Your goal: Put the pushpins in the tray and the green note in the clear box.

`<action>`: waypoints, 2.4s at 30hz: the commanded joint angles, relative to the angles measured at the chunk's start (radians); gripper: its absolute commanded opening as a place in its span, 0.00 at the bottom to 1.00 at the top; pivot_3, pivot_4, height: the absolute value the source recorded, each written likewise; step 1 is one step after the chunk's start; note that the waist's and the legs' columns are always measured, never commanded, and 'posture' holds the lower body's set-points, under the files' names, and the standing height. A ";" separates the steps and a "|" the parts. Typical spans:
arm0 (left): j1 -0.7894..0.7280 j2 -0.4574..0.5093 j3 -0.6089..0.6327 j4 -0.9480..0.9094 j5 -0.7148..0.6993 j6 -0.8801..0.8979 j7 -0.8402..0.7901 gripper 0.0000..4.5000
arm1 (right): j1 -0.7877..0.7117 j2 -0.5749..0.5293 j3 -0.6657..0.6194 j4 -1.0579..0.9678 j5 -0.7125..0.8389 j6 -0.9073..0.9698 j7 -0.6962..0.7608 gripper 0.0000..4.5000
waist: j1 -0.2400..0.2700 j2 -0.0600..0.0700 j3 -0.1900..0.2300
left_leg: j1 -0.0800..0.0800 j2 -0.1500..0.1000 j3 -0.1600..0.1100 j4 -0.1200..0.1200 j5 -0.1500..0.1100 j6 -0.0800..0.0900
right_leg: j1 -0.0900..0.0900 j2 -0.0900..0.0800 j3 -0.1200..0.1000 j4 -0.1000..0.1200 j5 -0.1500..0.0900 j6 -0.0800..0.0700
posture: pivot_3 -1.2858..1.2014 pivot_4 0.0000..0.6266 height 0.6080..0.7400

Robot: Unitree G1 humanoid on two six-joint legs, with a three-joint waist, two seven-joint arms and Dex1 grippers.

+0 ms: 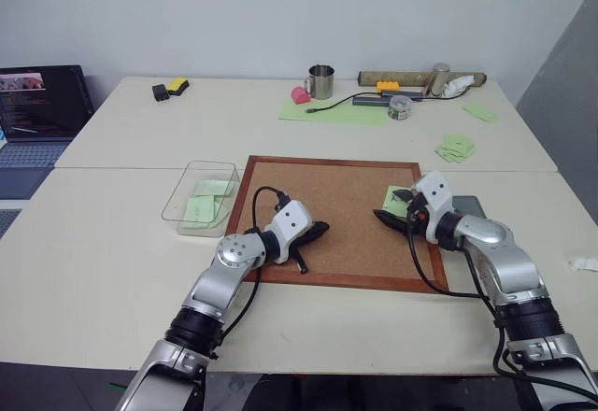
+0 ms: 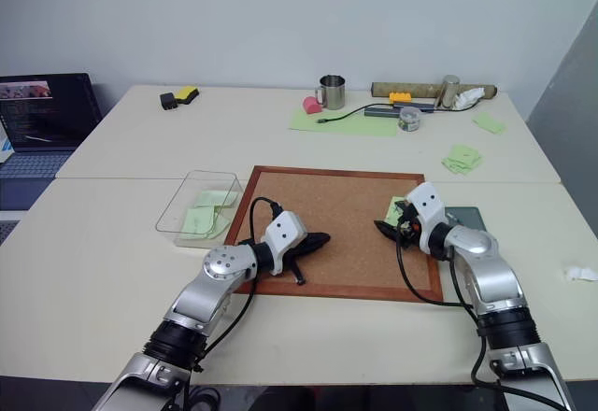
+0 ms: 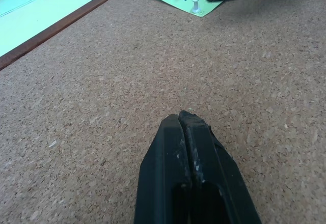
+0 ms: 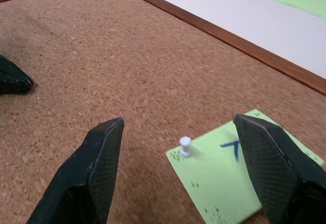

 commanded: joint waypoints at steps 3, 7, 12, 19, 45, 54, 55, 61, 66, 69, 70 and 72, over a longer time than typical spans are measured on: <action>0.042 0.012 -0.035 0.042 0.028 0.037 -0.019 0.00 | -0.034 0.017 -0.016 0.058 -0.017 -0.065 -0.013 0.62 | 0.000 0.000 0.000 | 0.000 0.000 0.000 0.000 0.000 0.000 | 0.000 0.000 0.000 0.000 0.000 0.000 | 0.52 0.24 1.00; 0.043 0.011 -0.035 0.041 0.029 0.036 -0.019 0.00 | -0.037 0.017 -0.025 0.080 -0.015 -0.081 -0.012 0.44 | 0.000 0.000 0.000 | 0.000 0.000 0.000 0.000 0.000 0.000 | 0.000 0.000 0.000 0.000 0.000 0.000 | 0.52 0.24 1.00; 0.048 0.013 -0.035 0.037 0.029 0.038 -0.019 0.00 | -0.032 0.018 -0.027 0.080 -0.007 -0.083 -0.003 0.23 | 0.000 0.000 0.000 | 0.000 0.000 0.000 0.000 0.000 0.000 | 0.000 0.000 0.000 0.000 0.000 0.000 | 0.52 0.24 1.00; 0.050 0.014 -0.035 0.035 0.029 0.038 -0.019 0.00 | -0.028 0.019 -0.032 0.078 -0.007 -0.081 0.001 0.00 | 0.000 0.000 0.000 | 0.000 0.000 0.000 0.000 0.000 0.000 | 0.000 0.000 0.000 0.000 0.000 0.000 | 0.52 0.24 1.00; 0.017 0.071 0.264 -0.305 -0.435 0.550 -0.101 0.25 | -0.004 -0.180 0.101 -0.300 -0.129 -0.269 0.177 0.00 | -0.004 -0.004 0.003 | -0.002 0.000 -0.001 0.000 0.000 0.000 | -0.002 0.000 -0.001 0.001 0.000 0.000 | 0.52 0.24 1.00; -0.042 0.041 0.466 -0.355 -0.804 0.910 -0.016 0.63 | -0.044 -0.199 0.152 -0.316 -0.225 -0.456 0.196 0.00 | -0.001 -0.006 0.004 | -0.002 0.000 -0.001 0.002 0.000 -0.001 | -0.001 0.000 -0.001 0.000 0.000 0.000 | 0.52 0.24 1.00; -0.048 0.029 0.469 -0.353 -0.818 0.923 0.000 0.67 | -0.051 -0.199 0.156 -0.315 -0.231 -0.470 0.198 0.00 | 0.000 -0.006 0.004 | -0.002 0.000 -0.001 0.002 0.000 -0.001 | -0.001 0.000 -0.001 0.000 0.000 0.000 | 0.52 0.24 1.00; -0.069 -0.067 0.440 -0.363 -0.843 0.915 0.081 0.89 | -0.077 -0.193 0.176 -0.330 -0.254 -0.529 0.209 0.00 | 0.001 -0.006 0.005 | -0.002 0.000 -0.002 0.004 0.001 -0.002 | -0.001 0.000 -0.002 0.000 0.000 0.000 | 0.52 0.24 1.00; -0.110 -0.142 0.406 -0.333 -0.854 0.891 0.093 0.89 | -0.074 -0.187 0.202 -0.375 -0.256 -0.541 0.221 0.00 | 0.001 -0.007 0.005 | -0.002 0.000 -0.002 0.004 0.001 -0.002 | -0.001 0.000 -0.002 0.000 0.000 0.000 | 0.52 0.24 1.00; -0.130 -0.155 0.380 -0.305 -0.834 0.876 0.082 0.89 | -0.071 -0.182 0.209 -0.386 -0.259 -0.541 0.223 0.00 | 0.001 -0.007 0.005 | -0.002 0.000 -0.002 0.005 0.001 -0.002 | -0.001 0.000 -0.002 0.001 0.000 0.000 | 0.52 0.24 1.00; -0.135 -0.156 0.370 -0.294 -0.825 0.867 0.078 0.89 | -0.071 -0.180 0.210 -0.387 -0.260 -0.541 0.223 0.00 | 0.001 -0.007 0.005 | -0.002 0.000 -0.002 0.005 0.001 -0.002 | -0.001 0.000 -0.002 0.001 0.000 0.000 | 0.52 0.24 1.00; -0.143 -0.156 0.355 -0.277 -0.811 0.850 0.073 0.85 | -0.068 -0.179 0.211 -0.391 -0.260 -0.541 0.223 0.00 | 0.001 -0.007 0.005 | -0.002 0.000 -0.002 0.005 0.001 -0.003 | -0.001 0.000 -0.002 0.001 0.000 0.000 | 0.52 0.24 1.00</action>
